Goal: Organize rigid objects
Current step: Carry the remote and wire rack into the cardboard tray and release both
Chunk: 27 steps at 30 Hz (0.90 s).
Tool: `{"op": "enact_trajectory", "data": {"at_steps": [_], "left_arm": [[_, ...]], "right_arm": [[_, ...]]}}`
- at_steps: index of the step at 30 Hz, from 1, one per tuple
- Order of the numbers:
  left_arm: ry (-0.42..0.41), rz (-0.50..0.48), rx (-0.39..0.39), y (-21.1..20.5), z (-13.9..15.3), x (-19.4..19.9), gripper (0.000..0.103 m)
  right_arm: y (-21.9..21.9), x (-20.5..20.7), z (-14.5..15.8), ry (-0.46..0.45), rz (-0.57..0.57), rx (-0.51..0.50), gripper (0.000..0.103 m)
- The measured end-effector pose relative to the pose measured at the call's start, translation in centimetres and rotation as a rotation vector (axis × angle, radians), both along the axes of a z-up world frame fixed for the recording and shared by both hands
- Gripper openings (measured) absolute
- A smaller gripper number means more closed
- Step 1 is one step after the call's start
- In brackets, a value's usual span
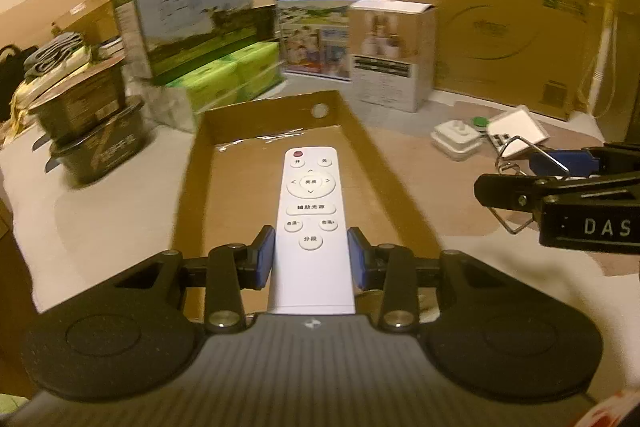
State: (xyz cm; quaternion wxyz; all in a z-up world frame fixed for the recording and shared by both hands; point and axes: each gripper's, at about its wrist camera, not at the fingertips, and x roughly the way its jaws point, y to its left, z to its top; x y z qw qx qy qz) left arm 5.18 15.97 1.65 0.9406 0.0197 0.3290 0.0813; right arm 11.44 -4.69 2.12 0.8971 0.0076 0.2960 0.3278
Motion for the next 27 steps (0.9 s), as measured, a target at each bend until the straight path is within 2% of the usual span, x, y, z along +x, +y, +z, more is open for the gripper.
{"op": "enact_trajectory", "data": {"at_steps": [10, 20, 21, 22, 23, 27], "left_arm": [[0.028, 0.041, -0.035, 4.7, -1.8, 1.1, 0.035], [0.041, 0.054, -0.064, 6.6, -3.2, 2.5, 0.035], [0.041, 0.058, -0.068, 6.7, -3.3, 2.5, 0.036], [0.039, 0.065, -0.067, 6.7, -3.4, 2.5, 0.046], [0.036, 0.071, -0.066, 6.7, -3.5, 2.4, 0.049], [0.031, 0.083, -0.074, 6.7, -3.5, 1.7, 0.049]], "right_arm": [[6.5, 2.0, -1.9, 0.077, 0.009, 0.007, 0.068], [9.3, 2.9, -3.3, 0.093, 0.010, 0.000, 0.068], [9.4, 3.2, -3.4, 0.104, 0.016, 0.009, 0.068], [9.5, 3.3, -3.5, 0.111, 0.020, 0.013, 0.069], [9.5, 3.4, -3.5, 0.110, 0.018, 0.009, 0.070], [8.8, 3.2, -3.5, 0.099, 0.015, 0.011, 0.076]]}}
